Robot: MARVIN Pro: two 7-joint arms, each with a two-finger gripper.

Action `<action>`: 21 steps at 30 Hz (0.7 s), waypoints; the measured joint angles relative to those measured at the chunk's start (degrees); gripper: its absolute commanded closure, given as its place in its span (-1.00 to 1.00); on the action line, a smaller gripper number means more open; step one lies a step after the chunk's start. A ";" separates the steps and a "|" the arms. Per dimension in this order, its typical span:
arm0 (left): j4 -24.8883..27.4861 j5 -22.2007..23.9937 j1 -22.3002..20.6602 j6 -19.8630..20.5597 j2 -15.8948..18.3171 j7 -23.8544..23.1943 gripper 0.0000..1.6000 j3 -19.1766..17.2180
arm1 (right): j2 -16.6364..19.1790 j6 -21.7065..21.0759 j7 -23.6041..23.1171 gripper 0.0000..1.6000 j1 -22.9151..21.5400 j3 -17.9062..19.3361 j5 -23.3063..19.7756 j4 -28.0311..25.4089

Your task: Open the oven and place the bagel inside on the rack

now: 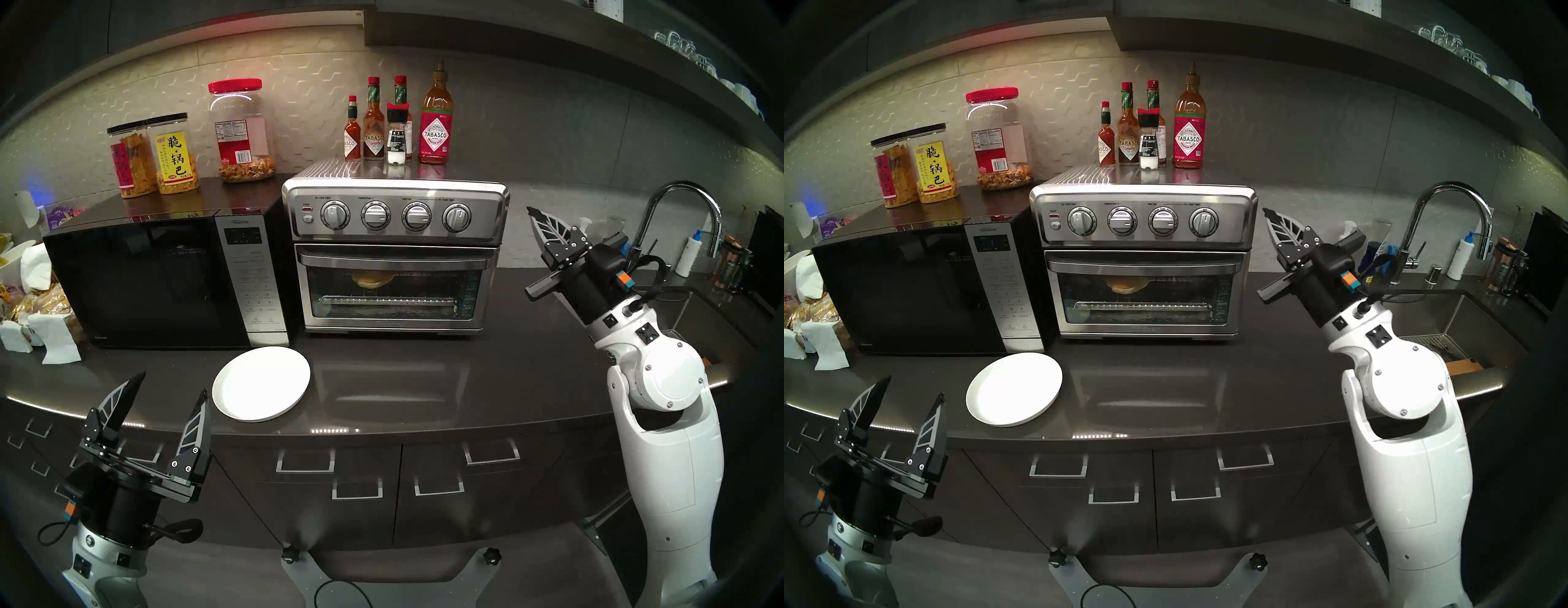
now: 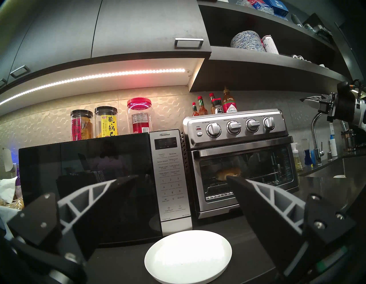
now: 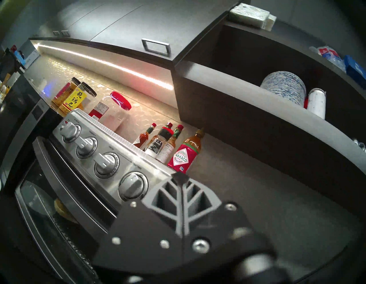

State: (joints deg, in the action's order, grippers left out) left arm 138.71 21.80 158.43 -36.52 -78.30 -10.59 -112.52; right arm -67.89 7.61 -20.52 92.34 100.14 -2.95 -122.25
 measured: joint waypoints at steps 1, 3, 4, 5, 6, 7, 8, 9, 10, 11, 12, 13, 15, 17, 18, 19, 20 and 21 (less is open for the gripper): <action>0.00 0.00 0.00 0.01 -0.01 -0.01 -1.00 0.00 | -0.05 0.18 -0.22 1.00 0.44 0.54 -0.53 -0.08; 0.00 0.00 0.00 0.02 -0.04 -0.02 -1.00 -0.01 | -0.21 0.59 -0.81 1.00 1.53 1.78 -1.81 -0.32; 0.00 0.01 0.00 0.03 -0.05 -0.03 -1.00 -0.01 | -0.32 0.78 -1.16 1.00 2.18 2.31 -2.49 -0.50; 0.00 0.01 0.01 0.06 -0.07 -0.04 -1.00 -0.02 | -0.42 1.00 -1.64 1.00 3.13 2.87 -3.31 -0.79; 0.00 0.01 0.01 0.07 -0.09 -0.04 -1.00 -0.02 | -0.47 1.02 -1.88 1.00 3.61 3.08 -3.65 -0.94; 0.00 0.01 0.02 0.09 -0.11 -0.05 -1.00 -0.02 | -0.54 1.05 -2.24 1.00 4.29 3.24 -4.05 -1.11; 0.00 0.01 0.02 0.12 -0.12 -0.06 -1.00 -0.03 | -0.61 1.05 -2.54 1.00 4.83 3.28 -4.28 -1.25; 0.00 0.01 0.03 0.15 -0.14 -0.07 -1.00 -0.04 | -0.70 0.99 -2.94 1.00 5.57 3.21 -4.46 -1.47; 0.00 0.01 0.03 0.17 -0.16 -0.08 -1.00 -0.04 | -0.76 0.98 -3.20 1.00 6.06 2.95 -4.47 -1.65; 0.00 0.01 0.03 0.18 -0.16 -0.09 -1.00 -0.04 | -0.80 0.97 -3.29 1.00 6.28 2.78 -4.47 -1.73; 0.00 0.01 0.03 0.19 -0.18 -0.10 -1.00 -0.04 | -0.90 0.93 -3.45 1.00 6.73 2.30 -4.40 -1.90; 0.00 0.02 0.03 0.22 -0.21 -0.12 -1.00 -0.05 | -1.19 0.90 -3.58 1.00 7.50 1.18 -3.87 -2.18; 0.00 0.02 0.03 0.26 -0.24 -0.14 -1.00 -0.06 | -1.57 0.89 -3.47 1.00 8.23 -0.09 -2.69 -2.40; 0.00 0.02 0.04 0.30 -0.27 -0.15 -1.00 -0.07 | -1.86 0.89 -3.18 1.00 8.66 -0.87 -1.78 -2.51; 0.00 0.02 0.04 0.33 -0.28 -0.16 -1.00 -0.08 | -2.07 0.90 -2.94 1.00 8.95 -1.35 -1.20 -2.58; 0.00 0.03 0.04 0.38 -0.30 -0.18 -1.00 -0.08 | -2.33 0.95 -2.60 1.00 9.27 -1.89 -0.48 -2.63; 0.00 0.03 0.04 0.41 -0.32 -0.19 -1.00 -0.09 | -2.53 1.06 -2.33 1.00 9.51 -2.27 0.13 -2.64; 0.00 0.03 0.04 0.42 -0.32 -0.19 -1.00 -0.09 | -2.63 1.09 -2.19 1.00 9.62 -2.44 0.40 -2.64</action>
State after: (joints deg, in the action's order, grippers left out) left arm 138.71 21.82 158.48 -36.10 -78.63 -10.79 -112.62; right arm -70.52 8.69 -22.70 101.96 97.70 -2.55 -124.90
